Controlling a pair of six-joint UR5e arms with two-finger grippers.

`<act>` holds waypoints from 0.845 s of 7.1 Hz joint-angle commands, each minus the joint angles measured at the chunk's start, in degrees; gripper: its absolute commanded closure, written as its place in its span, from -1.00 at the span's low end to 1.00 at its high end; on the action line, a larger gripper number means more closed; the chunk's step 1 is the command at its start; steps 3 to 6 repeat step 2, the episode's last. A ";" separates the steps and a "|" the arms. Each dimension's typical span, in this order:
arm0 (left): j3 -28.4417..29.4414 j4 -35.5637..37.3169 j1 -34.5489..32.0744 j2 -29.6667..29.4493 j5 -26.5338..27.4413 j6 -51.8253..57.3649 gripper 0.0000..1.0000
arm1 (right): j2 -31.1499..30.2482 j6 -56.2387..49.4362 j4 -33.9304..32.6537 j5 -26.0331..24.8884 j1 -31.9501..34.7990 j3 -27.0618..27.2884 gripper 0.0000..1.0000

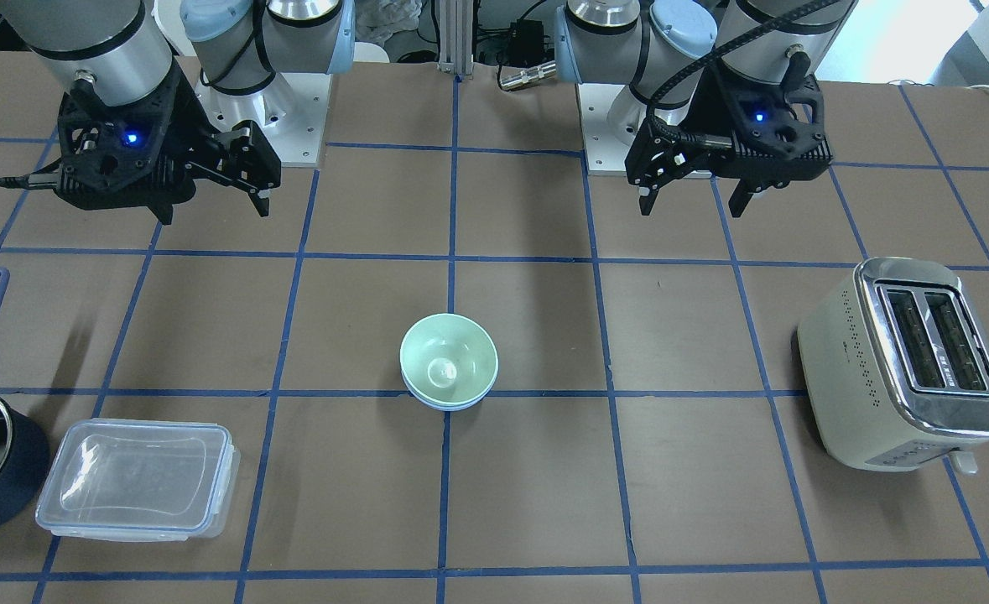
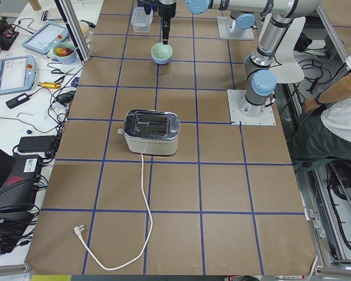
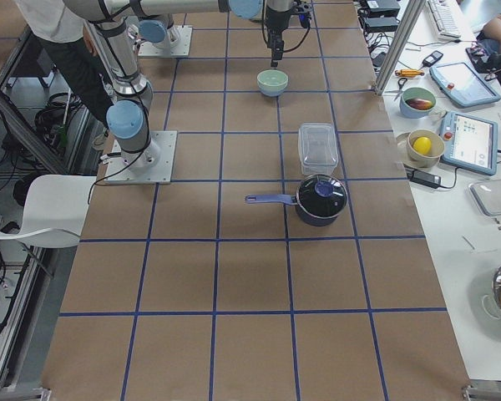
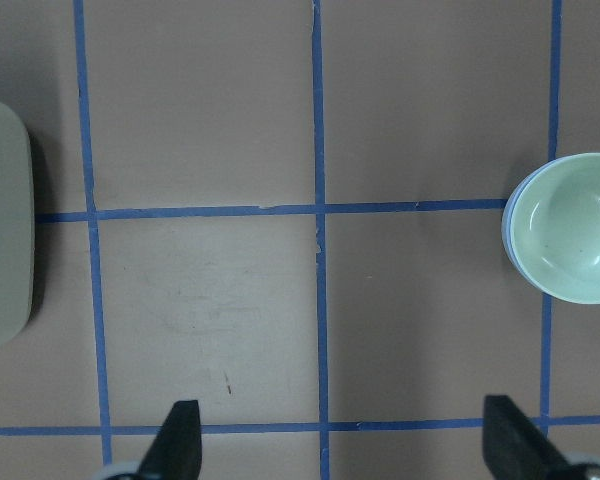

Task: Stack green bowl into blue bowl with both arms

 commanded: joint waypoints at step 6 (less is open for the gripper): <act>0.06 -0.13 0.70 0.79 -0.20 0.28 -1.00 | -0.02 0.47 -0.52 -4.37 -0.55 -0.26 -1.00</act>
